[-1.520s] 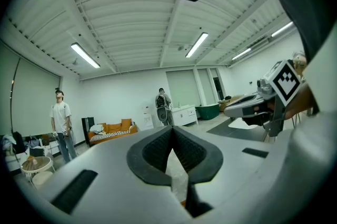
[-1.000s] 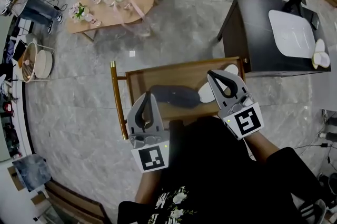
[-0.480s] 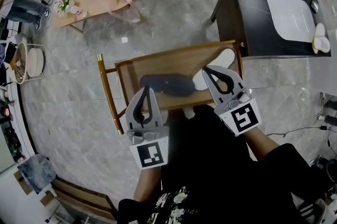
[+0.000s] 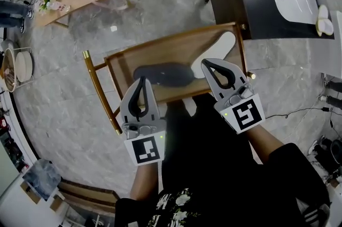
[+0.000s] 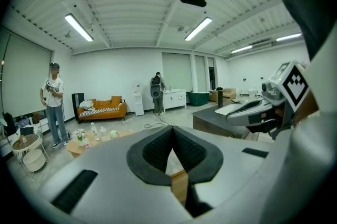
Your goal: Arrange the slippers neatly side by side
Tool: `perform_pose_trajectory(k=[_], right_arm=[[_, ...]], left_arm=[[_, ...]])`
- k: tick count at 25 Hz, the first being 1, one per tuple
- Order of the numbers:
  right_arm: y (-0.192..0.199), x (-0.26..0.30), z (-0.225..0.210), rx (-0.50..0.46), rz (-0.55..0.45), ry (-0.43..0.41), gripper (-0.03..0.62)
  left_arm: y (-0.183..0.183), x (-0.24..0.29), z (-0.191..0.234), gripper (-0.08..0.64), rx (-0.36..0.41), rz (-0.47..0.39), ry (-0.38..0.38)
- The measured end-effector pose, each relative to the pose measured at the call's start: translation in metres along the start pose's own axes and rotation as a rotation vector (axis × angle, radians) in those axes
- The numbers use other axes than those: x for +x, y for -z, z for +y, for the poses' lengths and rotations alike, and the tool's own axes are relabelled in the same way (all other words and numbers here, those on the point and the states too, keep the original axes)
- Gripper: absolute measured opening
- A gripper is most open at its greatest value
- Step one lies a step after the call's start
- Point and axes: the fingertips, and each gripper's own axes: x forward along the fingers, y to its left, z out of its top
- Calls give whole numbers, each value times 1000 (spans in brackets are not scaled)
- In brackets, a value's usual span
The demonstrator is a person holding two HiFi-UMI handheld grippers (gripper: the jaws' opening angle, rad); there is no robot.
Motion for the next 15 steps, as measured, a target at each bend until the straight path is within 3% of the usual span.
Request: perform_pose_trajectory(k=[15], right_arm=[[50,15,7,54,110,10,-2]], left_arm=[[50,21,-12,2,-11,92,101]])
